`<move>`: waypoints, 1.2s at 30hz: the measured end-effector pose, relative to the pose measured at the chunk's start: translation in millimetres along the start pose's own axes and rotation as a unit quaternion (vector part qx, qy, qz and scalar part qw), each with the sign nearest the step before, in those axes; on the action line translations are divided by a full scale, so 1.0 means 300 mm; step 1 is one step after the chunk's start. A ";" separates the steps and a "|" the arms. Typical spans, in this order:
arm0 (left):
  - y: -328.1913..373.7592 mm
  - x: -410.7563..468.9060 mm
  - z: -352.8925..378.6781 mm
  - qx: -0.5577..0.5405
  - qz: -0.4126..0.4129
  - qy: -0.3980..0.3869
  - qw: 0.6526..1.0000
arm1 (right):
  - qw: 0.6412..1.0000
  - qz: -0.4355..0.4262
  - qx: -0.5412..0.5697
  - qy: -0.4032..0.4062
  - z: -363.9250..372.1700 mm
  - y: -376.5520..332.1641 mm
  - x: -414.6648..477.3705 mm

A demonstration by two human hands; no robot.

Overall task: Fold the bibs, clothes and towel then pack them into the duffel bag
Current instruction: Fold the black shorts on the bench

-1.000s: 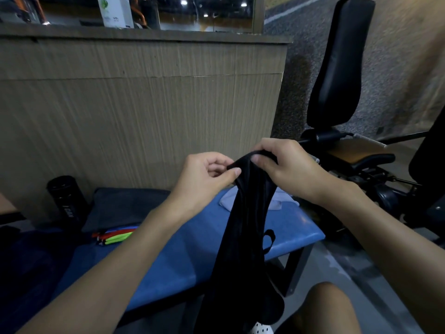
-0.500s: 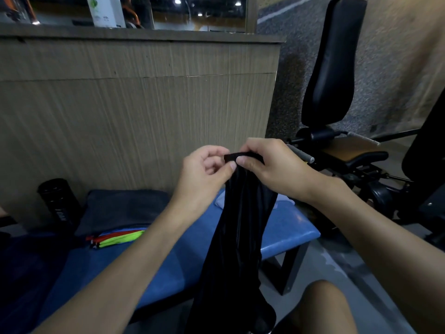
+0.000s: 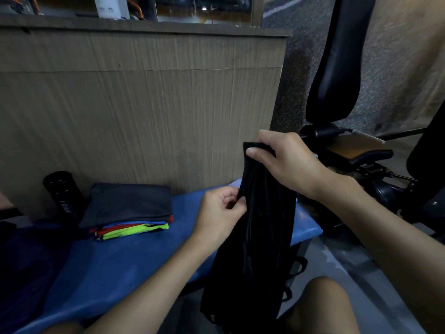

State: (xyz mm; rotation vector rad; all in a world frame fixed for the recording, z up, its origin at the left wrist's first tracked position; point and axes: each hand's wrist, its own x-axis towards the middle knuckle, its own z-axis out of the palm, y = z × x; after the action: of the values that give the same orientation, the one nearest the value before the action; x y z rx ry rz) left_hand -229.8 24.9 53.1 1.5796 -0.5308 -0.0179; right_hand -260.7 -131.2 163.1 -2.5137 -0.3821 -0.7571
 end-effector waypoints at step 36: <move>0.117 0.101 -0.289 0.217 0.070 -0.012 0.974 | 0.981 0.072 0.170 -0.067 0.038 0.093 -0.032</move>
State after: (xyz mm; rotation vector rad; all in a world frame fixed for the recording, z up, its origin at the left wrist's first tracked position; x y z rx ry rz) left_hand -185.5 96.7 103.9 1.9640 -0.6972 0.1990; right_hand -252.5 -150.0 138.9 -2.2455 -0.3389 -0.4253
